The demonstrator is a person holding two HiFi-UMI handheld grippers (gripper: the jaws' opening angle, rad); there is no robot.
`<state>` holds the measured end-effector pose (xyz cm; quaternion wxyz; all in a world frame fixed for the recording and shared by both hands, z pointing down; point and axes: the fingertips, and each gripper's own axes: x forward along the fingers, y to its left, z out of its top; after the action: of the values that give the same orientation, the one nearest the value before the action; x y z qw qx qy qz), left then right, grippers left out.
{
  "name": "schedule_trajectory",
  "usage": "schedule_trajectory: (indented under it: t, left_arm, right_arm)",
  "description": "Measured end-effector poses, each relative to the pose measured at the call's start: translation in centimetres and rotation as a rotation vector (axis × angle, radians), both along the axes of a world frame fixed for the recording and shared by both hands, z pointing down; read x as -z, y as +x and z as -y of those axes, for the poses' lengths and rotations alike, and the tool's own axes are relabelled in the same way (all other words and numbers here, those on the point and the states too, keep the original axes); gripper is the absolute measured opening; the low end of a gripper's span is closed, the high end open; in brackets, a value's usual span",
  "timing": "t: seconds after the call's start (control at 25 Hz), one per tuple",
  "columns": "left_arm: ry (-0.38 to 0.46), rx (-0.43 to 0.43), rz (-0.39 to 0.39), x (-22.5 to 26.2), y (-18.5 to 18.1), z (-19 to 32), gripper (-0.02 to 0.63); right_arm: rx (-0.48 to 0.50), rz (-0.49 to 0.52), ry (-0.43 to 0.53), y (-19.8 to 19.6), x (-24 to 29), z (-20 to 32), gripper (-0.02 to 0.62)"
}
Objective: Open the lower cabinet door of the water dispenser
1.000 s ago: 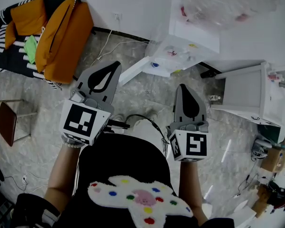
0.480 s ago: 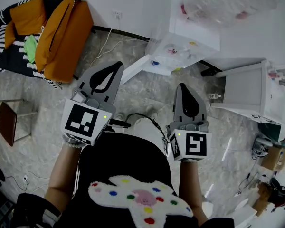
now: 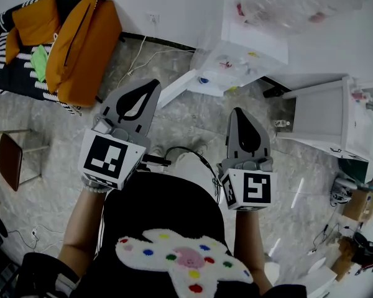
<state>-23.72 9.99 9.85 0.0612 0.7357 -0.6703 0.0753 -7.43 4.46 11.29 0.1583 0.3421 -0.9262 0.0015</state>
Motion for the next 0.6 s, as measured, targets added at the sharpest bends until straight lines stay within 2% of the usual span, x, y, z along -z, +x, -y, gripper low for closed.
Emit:
schedule_trajectory:
  t: [0.6]
  left_arm:
    - [0.001, -0.007, -0.001, -0.08, -0.12, 0.13, 0.012]
  right_arm:
    - [0.005, -0.026, -0.004, -0.38, -0.13, -0.32, 0.004]
